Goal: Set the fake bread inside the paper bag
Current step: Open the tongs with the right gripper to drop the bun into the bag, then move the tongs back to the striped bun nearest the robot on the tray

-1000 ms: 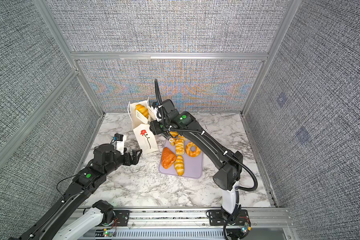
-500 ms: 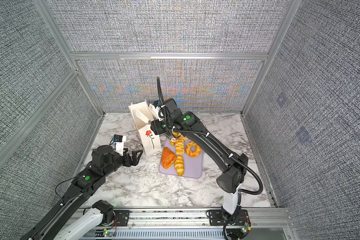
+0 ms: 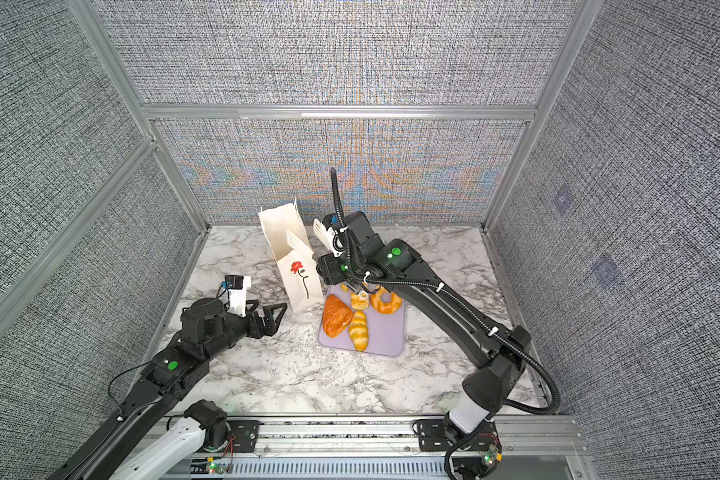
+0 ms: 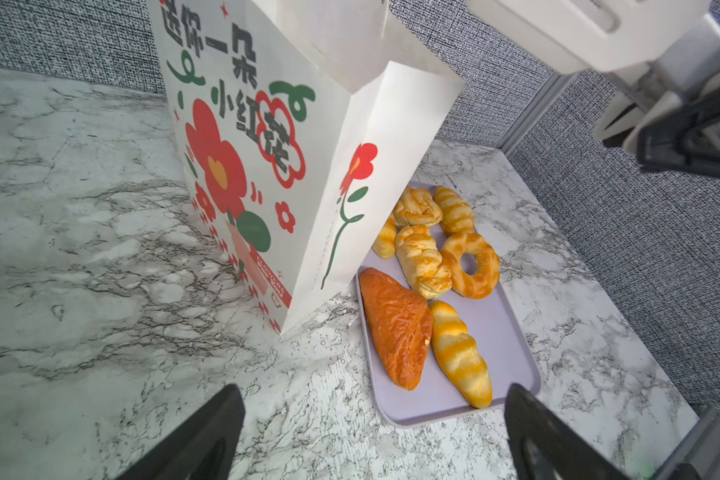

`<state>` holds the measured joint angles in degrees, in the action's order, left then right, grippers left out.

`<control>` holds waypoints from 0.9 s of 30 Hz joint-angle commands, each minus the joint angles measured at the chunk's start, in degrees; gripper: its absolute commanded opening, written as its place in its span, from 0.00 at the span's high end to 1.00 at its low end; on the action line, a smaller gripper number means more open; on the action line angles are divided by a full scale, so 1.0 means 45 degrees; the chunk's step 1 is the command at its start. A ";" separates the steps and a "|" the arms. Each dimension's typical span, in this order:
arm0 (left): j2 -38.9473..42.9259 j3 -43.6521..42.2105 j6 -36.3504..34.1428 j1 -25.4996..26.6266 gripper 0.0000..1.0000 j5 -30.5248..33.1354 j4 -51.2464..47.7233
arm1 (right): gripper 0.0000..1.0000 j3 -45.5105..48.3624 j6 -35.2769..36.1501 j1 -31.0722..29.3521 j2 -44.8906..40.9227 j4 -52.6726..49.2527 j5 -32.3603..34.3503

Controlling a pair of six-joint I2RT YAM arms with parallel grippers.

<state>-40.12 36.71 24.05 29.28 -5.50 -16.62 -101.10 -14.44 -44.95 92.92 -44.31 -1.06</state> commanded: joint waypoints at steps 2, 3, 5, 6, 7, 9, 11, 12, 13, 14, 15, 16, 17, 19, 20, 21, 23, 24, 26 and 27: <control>-0.0050 -0.0187 0.0423 0.0552 0.01 0.0323 0.0529 | 0.39 0.0551 -0.0434 0.0008 -0.0571 0.0523 0.0317; -0.0040 -0.0289 0.0542 0.0761 0.01 0.0450 0.0569 | 0.39 0.0718 -0.0480 0.0008 -0.0731 0.0484 0.0403; -0.0012 -0.0545 0.0776 0.1193 0.01 0.0733 0.0680 | 0.39 0.1066 -0.0549 0.0009 -0.1045 0.0382 0.0612; -0.0030 -0.0639 0.0880 0.1359 0.01 0.0871 0.0710 | 0.39 0.1225 -0.0586 0.0008 -0.1210 0.0313 0.0722; -0.0050 -0.0729 0.0960 0.1537 0.01 0.1000 0.0796 | 0.39 0.1400 -0.0620 0.0008 -0.1365 0.0212 0.0873; -0.0087 -0.0833 0.1077 0.1745 0.01 0.1127 0.0952 | 0.39 0.1694 -0.0683 0.0008 -0.1626 -0.0053 0.1209; -0.0166 -0.0844 0.1081 0.1871 0.01 0.1182 0.1141 | 0.39 0.2041 -0.0764 0.0008 -0.1906 -0.0328 0.1598; -0.0213 -0.0816 0.1081 0.1905 0.01 0.1195 0.1229 | 0.39 0.2219 -0.0810 0.0026 -0.2024 -0.0402 0.1736; -0.0290 -0.0792 0.1044 0.1948 0.01 0.1146 0.1307 | 0.39 0.2402 -0.0877 0.0023 -0.2151 -0.0498 0.1890; -0.0376 -0.0741 0.0999 0.1984 0.01 0.1110 0.1394 | 0.39 0.2587 -0.0943 0.0046 -0.2268 -0.0603 0.2020; -0.0475 -0.0717 0.0987 0.2008 0.01 0.1076 0.1433 | 0.39 0.2750 -0.1022 0.0046 -0.2390 -0.0650 0.2149; -0.0586 -0.0688 0.0964 0.2043 0.01 0.1032 0.1467 | 0.39 0.2937 -0.1107 0.0037 -0.2510 -0.0715 0.2262; -0.0697 -0.0682 0.0963 0.2082 0.01 0.1007 0.1483 | 0.39 0.3156 -0.1183 0.0066 -0.2633 -0.0772 0.2357; -0.0843 -0.0677 0.0978 0.2170 0.01 0.1024 0.1541 | 0.39 0.3499 -0.1369 0.0069 -0.2901 -0.0891 0.2508; -0.0888 -0.0696 0.0997 0.2209 0.01 0.1064 0.1632 | 0.39 0.3667 -0.1477 0.0087 -0.3023 -0.1025 0.2602; -0.0925 -0.0712 0.1021 0.2257 0.01 0.1099 0.1723 | 0.39 0.3848 -0.1596 0.0087 -0.3120 -0.1106 0.2652; -0.0938 -0.0763 0.1129 0.2331 0.01 0.1160 0.1936 | 0.39 0.4261 -0.1831 0.0106 -0.3348 -0.1348 0.2752; -0.0931 -0.0803 0.1173 0.2357 0.01 0.1199 0.2040 | 0.39 0.4458 -0.1935 0.0106 -0.3425 -0.1471 0.2770; -0.0946 -0.0853 0.1197 0.2398 0.01 0.1239 0.2203 | 0.39 0.4901 -0.2205 0.0105 -0.3578 -0.1693 0.2832; -0.0965 -0.0853 0.1188 0.2400 0.01 0.1241 0.2215 | 0.39 0.5108 -0.2295 0.0106 -0.3650 -0.1785 0.2828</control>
<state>-44.31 32.93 29.17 39.99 -0.86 -9.45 -79.75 -21.96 -44.49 77.34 -50.50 10.20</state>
